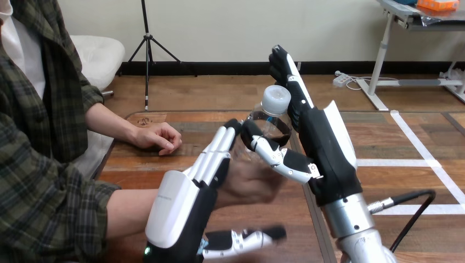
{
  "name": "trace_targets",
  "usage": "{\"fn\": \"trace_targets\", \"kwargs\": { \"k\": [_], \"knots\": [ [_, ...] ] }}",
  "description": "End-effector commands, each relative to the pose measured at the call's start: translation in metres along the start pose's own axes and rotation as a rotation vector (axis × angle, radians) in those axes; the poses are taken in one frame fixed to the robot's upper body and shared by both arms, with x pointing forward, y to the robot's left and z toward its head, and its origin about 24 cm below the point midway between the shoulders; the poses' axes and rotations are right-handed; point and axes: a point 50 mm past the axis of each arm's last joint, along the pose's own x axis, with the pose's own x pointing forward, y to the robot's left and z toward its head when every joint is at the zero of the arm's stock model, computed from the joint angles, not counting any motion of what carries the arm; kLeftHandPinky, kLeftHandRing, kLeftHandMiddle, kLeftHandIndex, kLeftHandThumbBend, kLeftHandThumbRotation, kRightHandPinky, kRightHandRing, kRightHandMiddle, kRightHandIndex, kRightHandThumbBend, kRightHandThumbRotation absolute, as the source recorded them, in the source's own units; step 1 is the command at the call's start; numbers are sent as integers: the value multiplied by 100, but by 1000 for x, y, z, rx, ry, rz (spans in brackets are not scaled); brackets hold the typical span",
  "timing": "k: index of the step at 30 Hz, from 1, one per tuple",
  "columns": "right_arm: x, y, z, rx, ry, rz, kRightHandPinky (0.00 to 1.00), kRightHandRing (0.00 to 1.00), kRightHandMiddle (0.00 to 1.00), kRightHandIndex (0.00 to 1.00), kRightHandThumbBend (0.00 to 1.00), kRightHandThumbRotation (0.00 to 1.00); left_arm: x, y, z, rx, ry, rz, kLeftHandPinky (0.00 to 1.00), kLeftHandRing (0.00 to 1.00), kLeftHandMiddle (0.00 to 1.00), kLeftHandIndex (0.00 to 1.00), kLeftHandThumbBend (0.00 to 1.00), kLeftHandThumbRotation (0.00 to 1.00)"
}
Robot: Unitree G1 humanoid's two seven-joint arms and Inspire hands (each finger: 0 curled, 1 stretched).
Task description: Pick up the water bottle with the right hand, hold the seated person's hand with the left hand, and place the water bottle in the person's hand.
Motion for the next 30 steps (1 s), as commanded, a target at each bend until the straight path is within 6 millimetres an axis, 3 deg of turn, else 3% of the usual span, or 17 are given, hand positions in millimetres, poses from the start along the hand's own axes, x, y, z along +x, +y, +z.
{"fn": "trace_targets", "kwargs": {
  "k": [1, 8, 30],
  "knots": [
    [12, -8, 23, 3, -147, -84, 100, 100, 100, 100, 10, 0, 15, 1, 3, -31, -59, 40, 41, 82, 90, 88, 46, 54],
    [9, -6, 24, 6, -159, -106, 100, 100, 100, 100, 7, 0, 13, 1, 2, -41, -54, 30, 37, 77, 87, 85, 29, 58],
    [3, -5, 19, 3, -209, -175, 100, 100, 100, 100, 0, 0, 10, 0, 4, -59, -41, 40, 36, 76, 86, 83, 19, 62]
  ]
}}
